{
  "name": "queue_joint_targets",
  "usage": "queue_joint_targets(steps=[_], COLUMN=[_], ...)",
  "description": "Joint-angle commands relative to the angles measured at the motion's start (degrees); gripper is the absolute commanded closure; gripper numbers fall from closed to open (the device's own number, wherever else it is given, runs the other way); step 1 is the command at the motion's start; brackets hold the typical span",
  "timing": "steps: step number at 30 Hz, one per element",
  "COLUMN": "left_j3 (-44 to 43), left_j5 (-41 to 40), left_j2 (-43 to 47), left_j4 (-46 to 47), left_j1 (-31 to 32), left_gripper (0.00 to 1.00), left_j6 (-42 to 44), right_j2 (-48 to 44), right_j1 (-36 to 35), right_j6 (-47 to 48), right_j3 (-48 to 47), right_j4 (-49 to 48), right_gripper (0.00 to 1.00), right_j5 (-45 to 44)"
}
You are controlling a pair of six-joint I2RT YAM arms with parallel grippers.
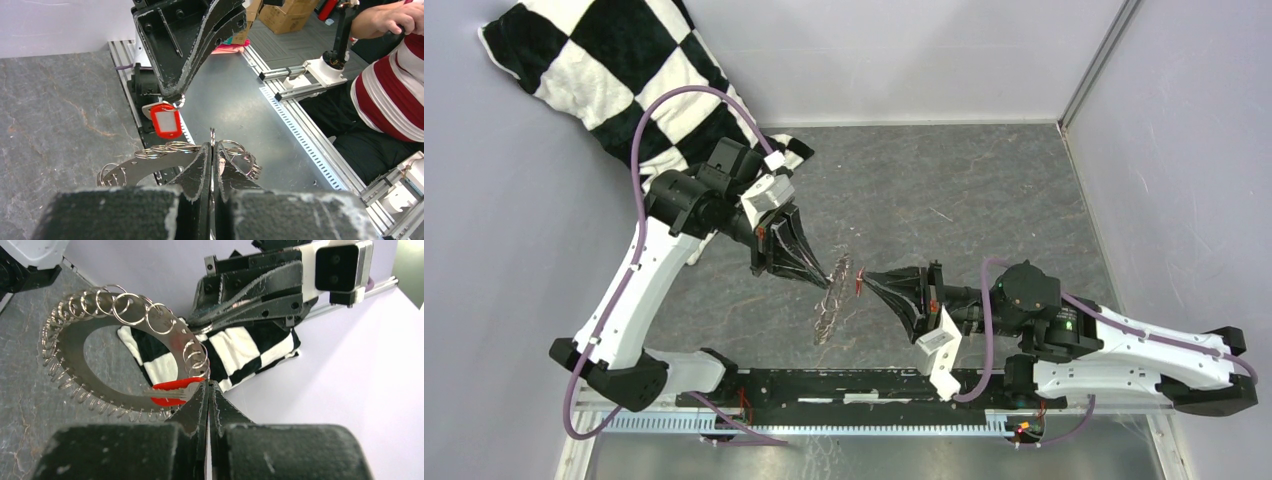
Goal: Put the keys on the keyring
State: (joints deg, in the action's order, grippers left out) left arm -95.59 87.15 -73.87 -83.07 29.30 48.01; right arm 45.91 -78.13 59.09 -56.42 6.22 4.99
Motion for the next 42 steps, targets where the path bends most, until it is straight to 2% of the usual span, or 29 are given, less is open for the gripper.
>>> queue_joint_targets(steps=[1,19,42], left_j3=[-3.5,-2.4,-1.4], left_j5=[6.6,6.6,6.6], left_j2=[-0.7,0.7,1.4], left_j4=[-0.3,-0.4,-0.3], left_j1=[1.5,2.0,2.4], left_gripper=[0.98,0.98,0.98], left_j6=[-0.9,1.9,2.6], right_j2=[-0.3,2.0,3.2], right_j1=[-1.2,-5.5,-6.2], right_j6=[1.9,3.9,4.3], right_j3=[-1.7,-0.7,1.5], right_j4=[-4.6,-7.4,-9.4], right_gripper=[0.99,0.99,0.99], right_j5=[2.2,0.7,-1.2])
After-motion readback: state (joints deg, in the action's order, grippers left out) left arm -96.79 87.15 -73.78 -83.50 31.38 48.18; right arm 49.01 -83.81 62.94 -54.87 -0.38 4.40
